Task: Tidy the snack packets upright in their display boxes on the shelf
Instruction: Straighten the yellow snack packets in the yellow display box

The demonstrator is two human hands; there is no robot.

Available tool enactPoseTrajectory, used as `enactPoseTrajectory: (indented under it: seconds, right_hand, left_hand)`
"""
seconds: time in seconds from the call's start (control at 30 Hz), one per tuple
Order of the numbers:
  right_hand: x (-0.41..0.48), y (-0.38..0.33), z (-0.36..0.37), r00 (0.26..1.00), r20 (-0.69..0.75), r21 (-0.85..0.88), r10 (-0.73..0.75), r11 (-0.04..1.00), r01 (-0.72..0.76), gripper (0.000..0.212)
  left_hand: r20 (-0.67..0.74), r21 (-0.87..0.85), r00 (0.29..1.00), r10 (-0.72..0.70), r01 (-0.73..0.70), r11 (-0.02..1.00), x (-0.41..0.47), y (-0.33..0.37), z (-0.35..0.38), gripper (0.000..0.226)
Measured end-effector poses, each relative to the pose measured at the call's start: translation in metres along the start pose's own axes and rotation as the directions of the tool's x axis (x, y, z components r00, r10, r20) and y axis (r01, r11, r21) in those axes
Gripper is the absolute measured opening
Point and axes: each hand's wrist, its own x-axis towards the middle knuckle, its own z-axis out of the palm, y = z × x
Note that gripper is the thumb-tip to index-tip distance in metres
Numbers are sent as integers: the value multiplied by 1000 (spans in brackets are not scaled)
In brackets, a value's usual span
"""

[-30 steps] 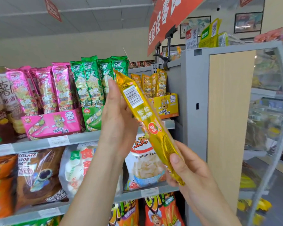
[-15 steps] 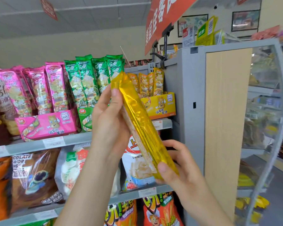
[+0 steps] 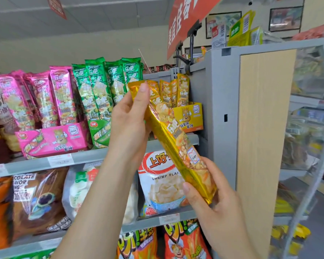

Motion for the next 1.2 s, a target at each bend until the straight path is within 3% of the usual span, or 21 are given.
enactPoseTrajectory:
  seconds: [0.07,0.13,0.27,0.37,0.47,0.6,0.87,0.9,1.0,1.07,1.13,1.2]
  right_hand:
    - [-1,-1,0,989,2,-298,-148,944,142,56]
    - [-2,0,1,979,31,-412,-200,890,195,63]
    - [-5,0,1,991,70,-207,-111,970,124,74]
    - [-4,-3,4,996,84,52,-26,998,21,59]
    - [0,-5,6,995,37,270,87,958,-94,45]
    - [7,-3,4,972,30,334,232,914,-228,35]
    - [14,11,0,934,36,353,355,870,-344,31]
    - [14,13,-1,932,16,369,363,864,-343,31]
    - [17,18,-6,929,-53,432,366,847,-309,32]
    - [21,21,-9,932,-68,437,356,851,-293,33]
    - [25,24,-9,934,-83,412,347,866,-285,35]
    - [31,27,-6,941,-99,343,324,899,-274,35]
  left_hand:
    - [-75,-12,997,-36,35,999,5,0,3,22]
    - [-118,-26,991,-58,55,998,9,-1,5,25]
    - [-132,-84,991,-22,11,996,16,-4,5,31]
    - [-140,-141,990,-6,-14,990,22,-1,5,25]
    - [-142,-162,990,16,-39,986,25,-2,7,23]
    - [-115,-116,991,66,-79,990,26,-5,9,18]
    - [2,-82,997,73,-73,994,21,-7,15,16]
    - [39,-41,996,80,-79,996,20,-6,15,17]
    - [272,322,952,140,-227,919,19,-1,5,9]
    - [387,395,919,80,-244,886,20,6,-2,28]
    - [384,397,921,69,-232,888,25,15,-5,40]
    - [322,429,933,160,-295,854,36,25,-5,41]
